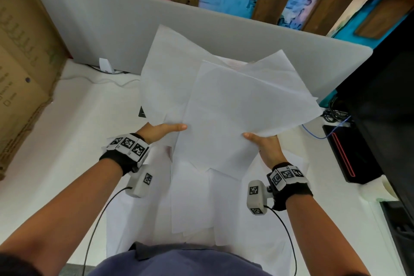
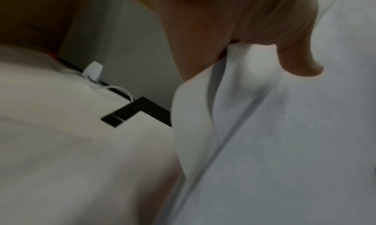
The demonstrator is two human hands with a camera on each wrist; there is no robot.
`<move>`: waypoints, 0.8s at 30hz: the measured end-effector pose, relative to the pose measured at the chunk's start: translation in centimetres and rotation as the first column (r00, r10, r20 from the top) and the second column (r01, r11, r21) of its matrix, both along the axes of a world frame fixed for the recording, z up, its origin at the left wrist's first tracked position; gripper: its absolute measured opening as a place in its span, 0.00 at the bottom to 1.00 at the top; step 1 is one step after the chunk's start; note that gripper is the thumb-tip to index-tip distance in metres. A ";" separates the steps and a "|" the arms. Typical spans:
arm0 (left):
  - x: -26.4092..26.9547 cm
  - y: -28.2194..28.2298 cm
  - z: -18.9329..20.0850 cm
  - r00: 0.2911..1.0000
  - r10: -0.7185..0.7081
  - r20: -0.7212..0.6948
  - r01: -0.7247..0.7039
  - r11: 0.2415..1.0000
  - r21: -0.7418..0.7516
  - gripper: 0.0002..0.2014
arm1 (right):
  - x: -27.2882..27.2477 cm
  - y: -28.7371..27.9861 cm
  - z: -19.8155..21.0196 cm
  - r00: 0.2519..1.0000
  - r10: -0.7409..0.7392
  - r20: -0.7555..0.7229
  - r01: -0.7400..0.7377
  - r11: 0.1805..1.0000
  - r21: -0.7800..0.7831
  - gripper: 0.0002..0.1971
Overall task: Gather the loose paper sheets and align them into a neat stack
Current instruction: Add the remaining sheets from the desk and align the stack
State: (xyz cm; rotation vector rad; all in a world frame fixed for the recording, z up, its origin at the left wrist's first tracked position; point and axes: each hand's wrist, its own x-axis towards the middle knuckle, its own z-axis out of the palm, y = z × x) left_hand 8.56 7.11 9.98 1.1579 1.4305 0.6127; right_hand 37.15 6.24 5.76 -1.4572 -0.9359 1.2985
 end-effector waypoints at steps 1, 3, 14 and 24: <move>0.5 -0.3 0.2 0.999 0.037 0.031 -0.038 0.998 0.047 0.17 | -0.2 0.0 0.0 1.000 -0.003 -0.017 0.003 1.000 -0.012 0.12; 1.3 -0.5 0.0 0.993 0.097 0.065 -0.106 0.982 0.158 0.16 | -0.4 0.0 0.0 0.999 -0.022 -0.040 0.021 1.000 -0.022 0.19; 0.3 -0.8 0.6 0.992 -0.010 0.128 0.016 0.999 -0.043 0.22 | -0.6 0.7 3.0 0.989 0.028 -0.143 -0.001 0.982 0.190 0.41; 1.1 0.2 1.3 0.971 0.143 0.190 -0.161 0.983 0.084 0.08 | -1.2 1.2 1.7 0.993 0.052 0.107 -0.049 0.998 -0.029 0.17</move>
